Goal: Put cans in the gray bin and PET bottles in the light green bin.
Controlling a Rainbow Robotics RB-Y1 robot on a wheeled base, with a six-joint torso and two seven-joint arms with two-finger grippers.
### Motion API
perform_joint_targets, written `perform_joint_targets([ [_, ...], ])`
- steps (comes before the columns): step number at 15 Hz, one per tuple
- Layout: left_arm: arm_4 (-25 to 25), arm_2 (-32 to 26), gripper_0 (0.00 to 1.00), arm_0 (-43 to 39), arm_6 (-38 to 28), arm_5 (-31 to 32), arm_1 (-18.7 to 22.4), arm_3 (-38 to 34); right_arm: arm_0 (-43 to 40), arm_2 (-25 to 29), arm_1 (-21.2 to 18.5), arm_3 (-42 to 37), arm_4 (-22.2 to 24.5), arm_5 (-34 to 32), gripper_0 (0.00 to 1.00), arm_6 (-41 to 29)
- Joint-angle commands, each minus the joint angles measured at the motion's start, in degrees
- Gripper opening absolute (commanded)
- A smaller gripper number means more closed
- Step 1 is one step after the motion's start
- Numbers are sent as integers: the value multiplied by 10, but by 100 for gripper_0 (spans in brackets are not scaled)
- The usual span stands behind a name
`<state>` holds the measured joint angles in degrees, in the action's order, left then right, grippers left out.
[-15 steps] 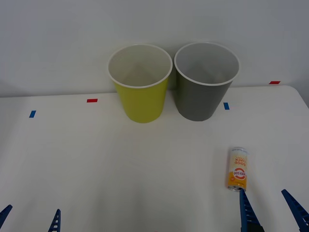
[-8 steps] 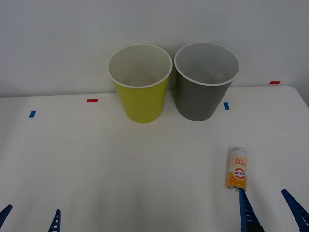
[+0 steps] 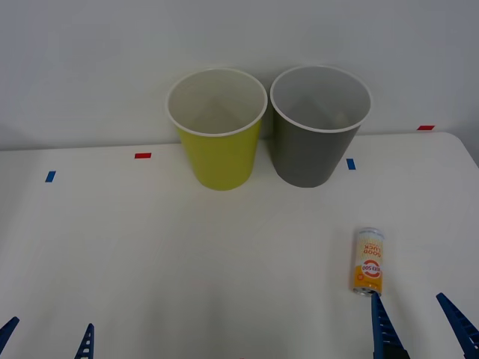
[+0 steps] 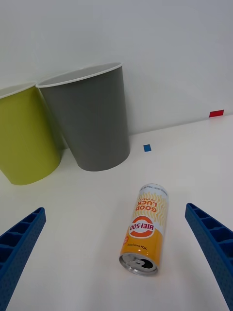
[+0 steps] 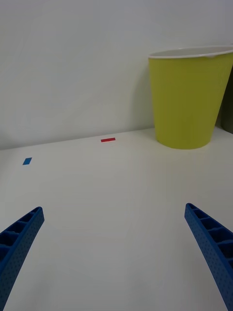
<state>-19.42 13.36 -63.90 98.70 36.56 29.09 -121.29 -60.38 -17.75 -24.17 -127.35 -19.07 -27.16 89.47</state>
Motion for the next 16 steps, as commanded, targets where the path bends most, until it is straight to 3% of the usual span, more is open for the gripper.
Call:
perform_joint_targets([
  [1, 0, 0, 100, 0, 0, 0, 0, 0, 0, 0, 0, 0, 0, 0, 100, 0],
  [16, 0, 0, 100, 0, 0, 0, 0, 0, 4, -4, 7, 25, 3, 8, 100, 1],
])
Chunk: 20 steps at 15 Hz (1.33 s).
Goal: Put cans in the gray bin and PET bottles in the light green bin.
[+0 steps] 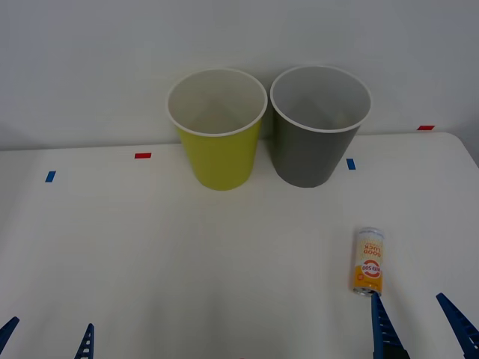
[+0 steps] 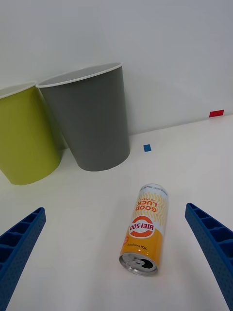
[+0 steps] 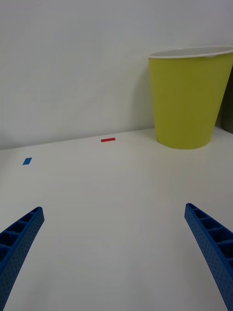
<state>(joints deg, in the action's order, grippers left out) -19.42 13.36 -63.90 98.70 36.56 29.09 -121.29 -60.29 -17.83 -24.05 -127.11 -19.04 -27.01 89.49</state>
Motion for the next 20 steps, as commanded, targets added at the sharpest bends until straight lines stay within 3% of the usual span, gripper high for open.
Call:
perform_joint_targets([
  [1, 0, 0, 100, 0, 0, 0, 0, 0, 12, -6, 13, 49, 8, -26, 100, 6],
  [7, 0, 0, 100, 0, 0, 0, 0, 0, 14, 8, 13, 43, 21, -22, 100, 9],
  [12, 0, 0, 100, 0, 0, 0, 0, 0, 3, 56, 10, -63, 1, 150, 100, 1],
  [16, 0, 0, 100, 0, 0, 0, 0, 0, 32, 112, 19, -118, -62, 276, 100, -3],
  [20, 0, 0, 100, 0, 0, 0, 0, 0, 72, 160, 47, -159, -62, 409, 100, -19],
])
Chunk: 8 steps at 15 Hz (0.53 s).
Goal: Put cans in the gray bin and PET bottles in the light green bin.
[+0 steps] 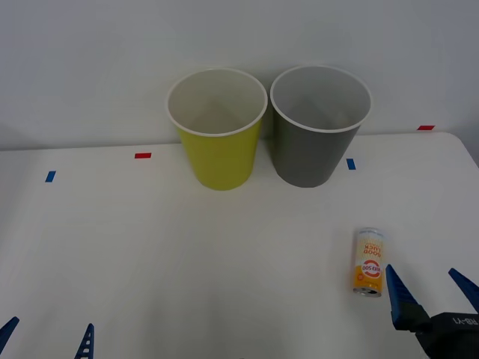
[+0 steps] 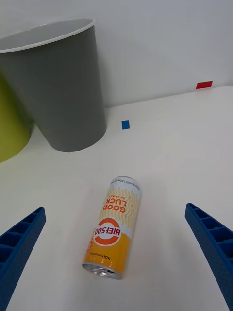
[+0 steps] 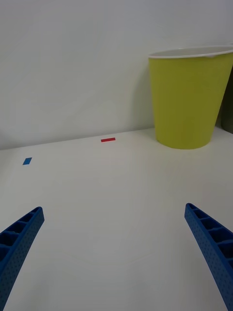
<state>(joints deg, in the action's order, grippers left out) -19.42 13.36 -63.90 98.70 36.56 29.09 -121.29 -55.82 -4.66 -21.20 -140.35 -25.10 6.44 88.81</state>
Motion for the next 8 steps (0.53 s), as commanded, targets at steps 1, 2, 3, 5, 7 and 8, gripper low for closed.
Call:
perform_joint_targets([
  [1, 0, 0, 100, 0, 0, 0, 0, 0, 37, 37, 19, -34, 2, 104, 100, -32],
  [2, 0, 0, 100, 0, 0, 0, 0, 0, 52, 46, 18, -41, 8, 136, 100, -65],
  [3, 0, 0, 100, 0, 0, 0, 0, 0, 63, 49, 16, -45, 14, 159, 100, -87],
  [5, 0, 0, 100, 0, 0, 0, 0, 0, 92, 64, 12, -66, 31, 239, 100, -126],
  [7, 0, 0, 100, 0, 0, 0, 0, 0, 122, 65, 11, -90, 90, 335, 100, -178],
  [8, 0, 0, 100, 0, 0, 0, 0, 0, 140, 56, 11, -97, 133, 387, 100, -205],
])
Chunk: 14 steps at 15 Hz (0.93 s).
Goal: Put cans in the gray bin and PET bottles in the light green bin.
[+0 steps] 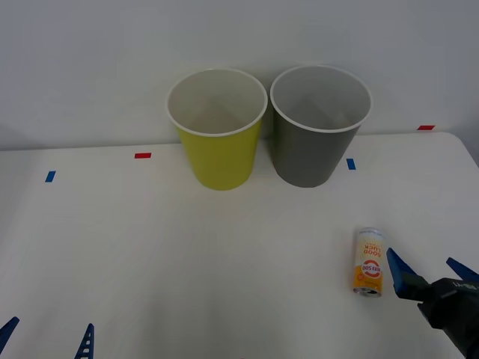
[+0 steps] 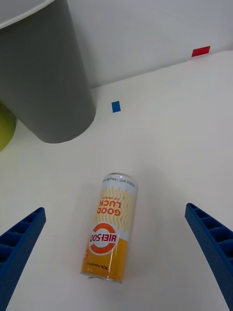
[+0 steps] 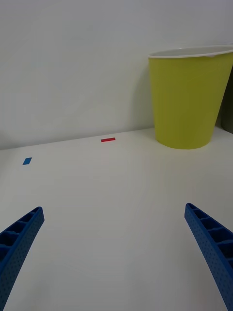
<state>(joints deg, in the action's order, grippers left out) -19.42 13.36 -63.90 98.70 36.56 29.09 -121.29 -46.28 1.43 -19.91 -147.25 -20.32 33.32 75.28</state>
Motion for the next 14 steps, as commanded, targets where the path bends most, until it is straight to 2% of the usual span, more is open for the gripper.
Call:
perform_joint_targets([
  [1, 0, 0, 100, 0, 0, 0, 0, 0, 57, -13, -2, -27, 115, 159, 100, -93],
  [3, 0, 0, 100, 0, 0, 0, 0, 0, 97, -14, 0, -27, 112, 238, 100, -116],
  [10, 0, 0, 100, 0, 0, 0, 0, 0, 262, 13, 39, -27, 71, 492, 100, -102],
  [12, 0, 0, 100, 0, 0, 0, 0, 0, 293, 30, 42, -27, 44, 533, 100, -94],
  [14, 0, 0, 100, 0, 0, 0, 0, 0, 320, 32, 25, -16, 37, 547, 100, -86],
])
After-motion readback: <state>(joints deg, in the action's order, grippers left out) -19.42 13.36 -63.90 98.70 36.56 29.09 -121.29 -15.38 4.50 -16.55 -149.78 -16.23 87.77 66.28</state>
